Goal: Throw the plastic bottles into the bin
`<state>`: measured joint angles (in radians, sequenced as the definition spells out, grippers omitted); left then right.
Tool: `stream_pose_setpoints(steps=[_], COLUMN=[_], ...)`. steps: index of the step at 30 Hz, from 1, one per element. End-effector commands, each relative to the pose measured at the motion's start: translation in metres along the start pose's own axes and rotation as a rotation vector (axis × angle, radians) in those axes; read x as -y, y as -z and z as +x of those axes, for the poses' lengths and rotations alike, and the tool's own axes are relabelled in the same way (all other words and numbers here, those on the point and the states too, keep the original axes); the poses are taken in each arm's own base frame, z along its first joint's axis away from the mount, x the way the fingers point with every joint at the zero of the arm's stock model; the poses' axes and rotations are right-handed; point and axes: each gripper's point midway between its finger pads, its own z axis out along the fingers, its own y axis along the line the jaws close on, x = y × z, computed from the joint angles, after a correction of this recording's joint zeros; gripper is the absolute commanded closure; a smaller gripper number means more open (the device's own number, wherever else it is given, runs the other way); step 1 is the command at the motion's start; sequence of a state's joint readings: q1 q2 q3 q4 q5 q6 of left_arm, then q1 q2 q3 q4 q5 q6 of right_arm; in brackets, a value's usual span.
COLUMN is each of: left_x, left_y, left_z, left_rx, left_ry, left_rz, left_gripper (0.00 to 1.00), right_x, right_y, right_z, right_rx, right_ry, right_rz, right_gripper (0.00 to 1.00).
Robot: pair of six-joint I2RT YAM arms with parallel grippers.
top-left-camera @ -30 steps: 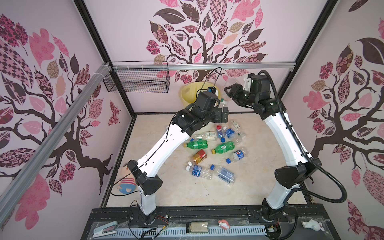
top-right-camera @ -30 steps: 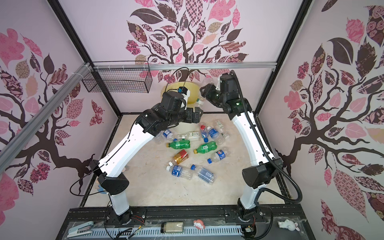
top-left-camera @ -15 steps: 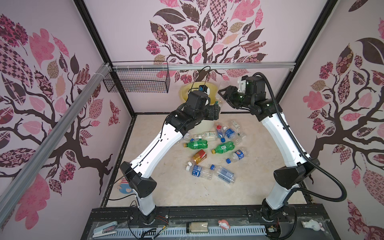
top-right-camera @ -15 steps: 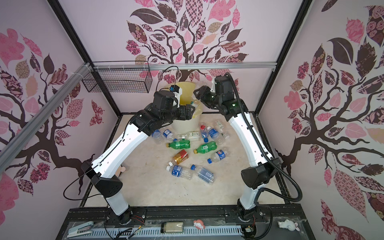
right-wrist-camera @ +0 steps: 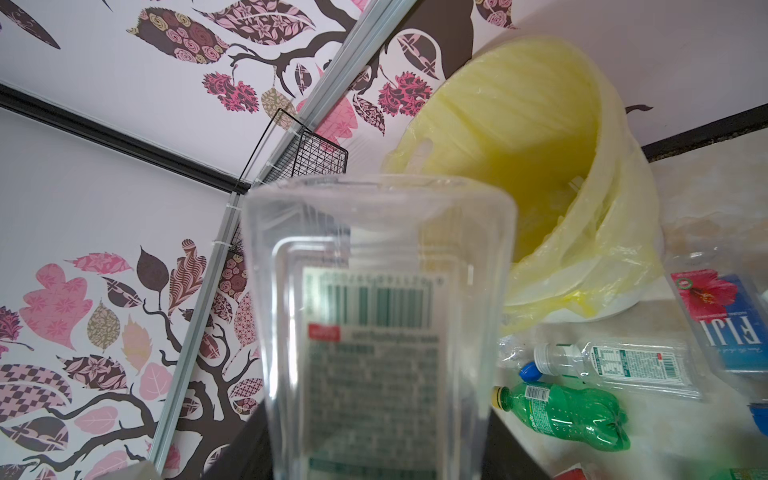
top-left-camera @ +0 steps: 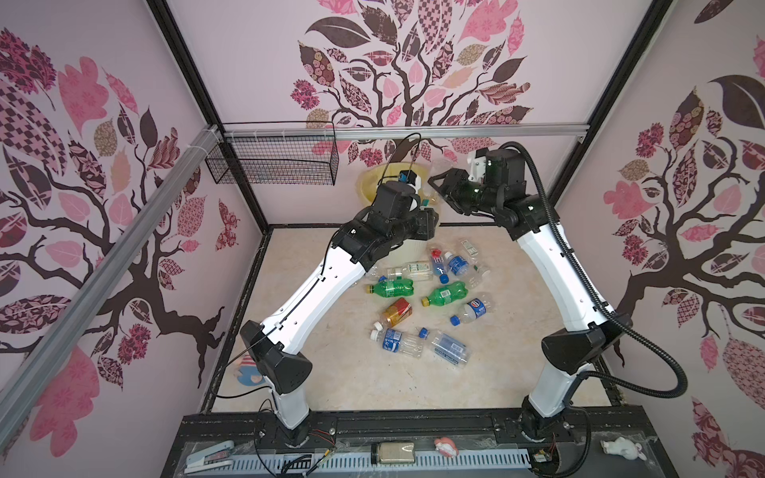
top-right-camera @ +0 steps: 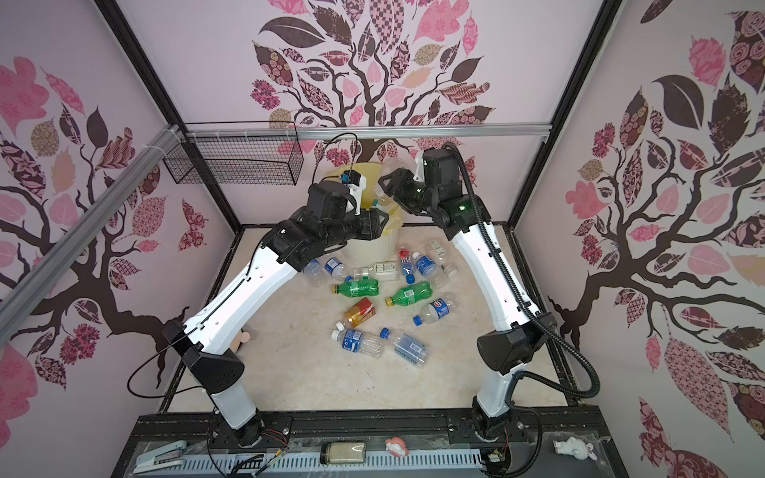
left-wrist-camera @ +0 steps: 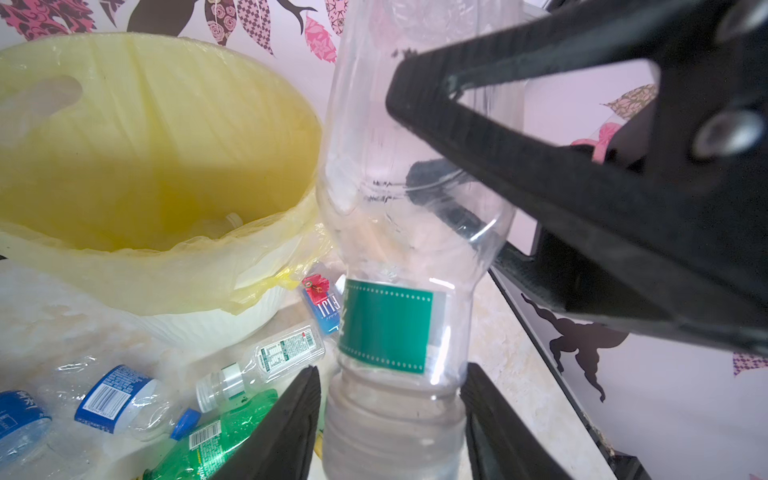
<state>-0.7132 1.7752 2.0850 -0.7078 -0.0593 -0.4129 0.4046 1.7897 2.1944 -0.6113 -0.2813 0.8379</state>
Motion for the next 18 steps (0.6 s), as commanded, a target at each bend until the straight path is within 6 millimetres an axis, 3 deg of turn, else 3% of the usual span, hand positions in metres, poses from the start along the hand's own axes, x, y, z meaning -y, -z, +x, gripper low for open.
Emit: stream_pose_setpoints(steps=[1,9,12,18], left_x=[0.004,0.004,0.004,-0.010], left_y=[0.001,-0.002,-0.001,0.003], left_z=[-0.006,-0.005,-0.006,-0.013], left_rx=[0.031,0.034,0.042,0.059], left_ry=[0.002,0.022,0.024,0.033], left_rz=[0.019,0.029,0.029,-0.008], left_gripper=[0.54,0.64,0.71,0.74], right_x=[-0.005,-0.006,-0.003,-0.007], right_y=[-0.002,-0.002,-0.001,0.009], right_z=[0.005,0.010,0.011,0.004], right_rx=[-0.025,-0.048,-0.052,-0.012], right_ry=[-0.014,-0.012,-0.004,0.037], right_rz=[-0.014,-0.022,-0.008,-0.003], right_gripper=[0.52,0.50,0.44,0.30])
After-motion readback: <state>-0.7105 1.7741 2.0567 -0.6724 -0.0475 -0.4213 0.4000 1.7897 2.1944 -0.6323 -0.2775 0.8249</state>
